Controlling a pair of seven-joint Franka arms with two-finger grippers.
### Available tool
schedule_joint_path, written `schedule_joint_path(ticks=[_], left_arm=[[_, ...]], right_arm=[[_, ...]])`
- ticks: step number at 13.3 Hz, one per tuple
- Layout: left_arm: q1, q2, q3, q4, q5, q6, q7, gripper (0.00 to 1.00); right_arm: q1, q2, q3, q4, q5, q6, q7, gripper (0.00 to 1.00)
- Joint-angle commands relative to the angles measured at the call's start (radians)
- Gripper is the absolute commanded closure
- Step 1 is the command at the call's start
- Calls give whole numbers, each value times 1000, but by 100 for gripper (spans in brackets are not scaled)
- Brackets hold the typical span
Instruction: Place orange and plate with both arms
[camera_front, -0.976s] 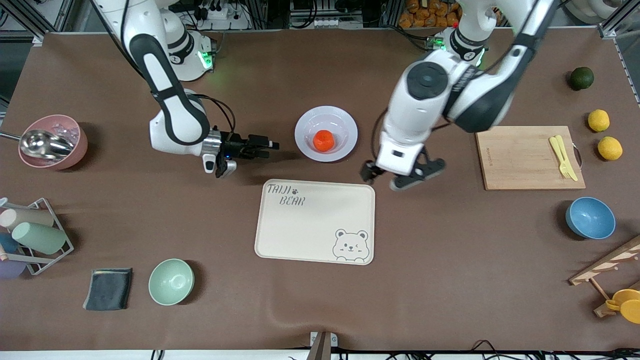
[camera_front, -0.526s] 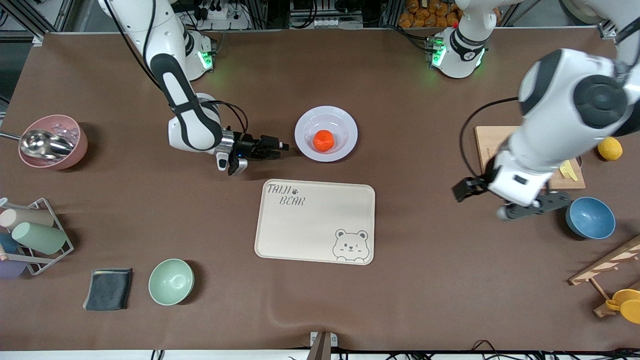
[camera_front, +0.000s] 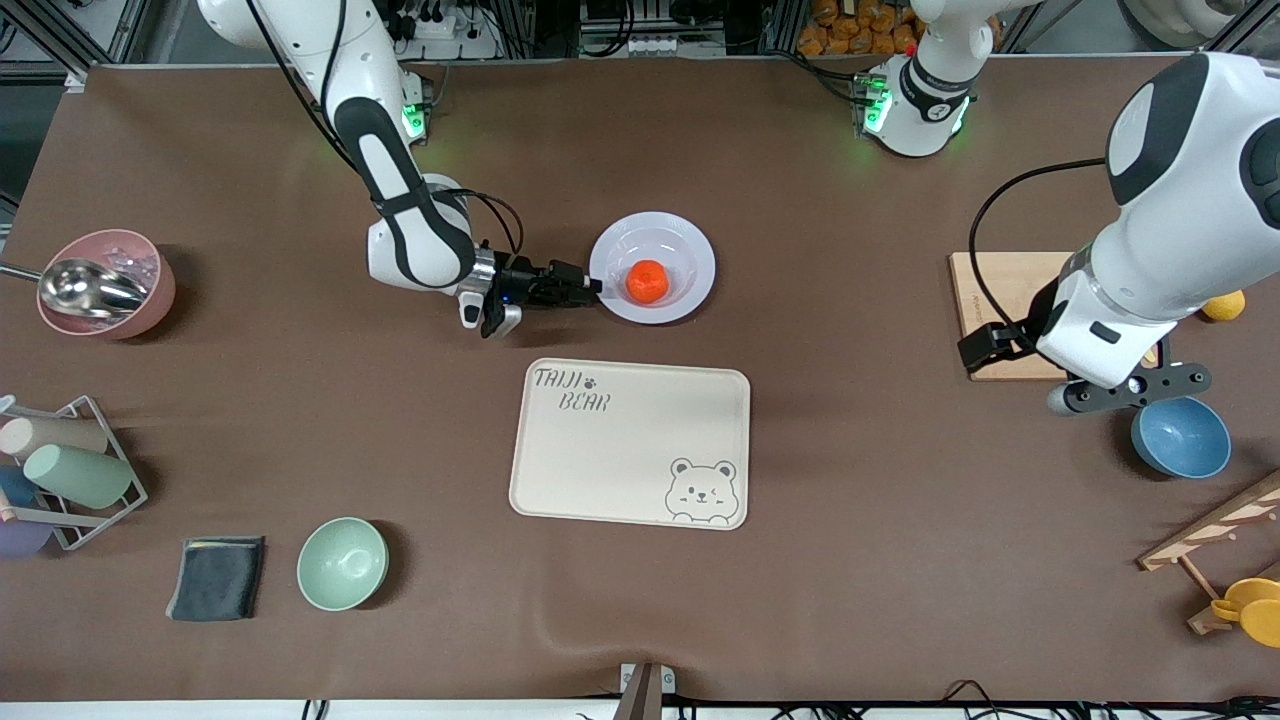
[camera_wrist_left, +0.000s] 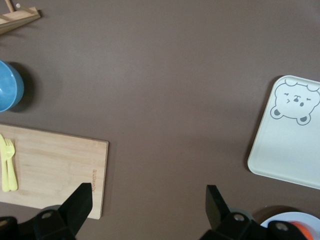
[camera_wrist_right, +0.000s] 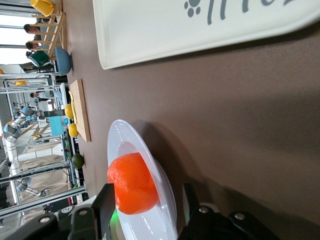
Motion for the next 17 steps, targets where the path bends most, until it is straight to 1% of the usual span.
schedule_joint_path(ticks=[1, 2, 3, 4, 5, 6, 7, 8, 9, 10, 11, 12, 13, 17], left_arm=[[57, -85, -8, -10, -20, -32, 20, 0], [68, -114, -11, -10, -29, -35, 21, 0], [71, -142, 2, -10, -79, -46, 36, 0], [60, -172, 40, -17, -121, -51, 56, 0], [19, -180, 92, -17, -137, -70, 58, 0], [-56, -185, 190, -20, -140, -90, 72, 0], [-114, -194, 256, -25, -140, -94, 94, 0], [-139, -197, 284, -30, -138, -95, 119, 0], [-144, -202, 294, -36, -138, -95, 134, 0], [-171, -211, 327, -39, -138, -95, 150, 0], [-209, -216, 376, -42, -138, -97, 173, 0], [-239, -229, 416, -57, -140, -97, 187, 0], [-245, -240, 424, -71, -140, -97, 188, 0], [-237, -239, 420, -67, -140, -95, 187, 0]], right_arm=[[14, 15, -8, 9, 41, 4, -29, 39], [20, 15, -8, 12, 42, 4, -29, 40], [26, 18, -8, 16, 44, 6, -29, 42], [35, 26, -8, 18, 54, 6, -31, 43], [38, 27, -8, 18, 62, 6, -38, 43], [41, 32, -8, 18, 74, 6, -54, 45], [40, 37, -8, 18, 84, 6, -65, 46], [41, 38, -8, 16, 87, 6, -69, 52], [47, 40, -7, 16, 87, 6, -69, 59], [53, 43, -8, 16, 100, 6, -71, 69], [58, 44, -8, 16, 107, 6, -72, 77], [60, 44, -8, 18, 114, 6, -72, 89], [63, 44, -8, 16, 133, 6, -72, 100], [52, 32, -7, 18, 162, -13, -63, 100]])
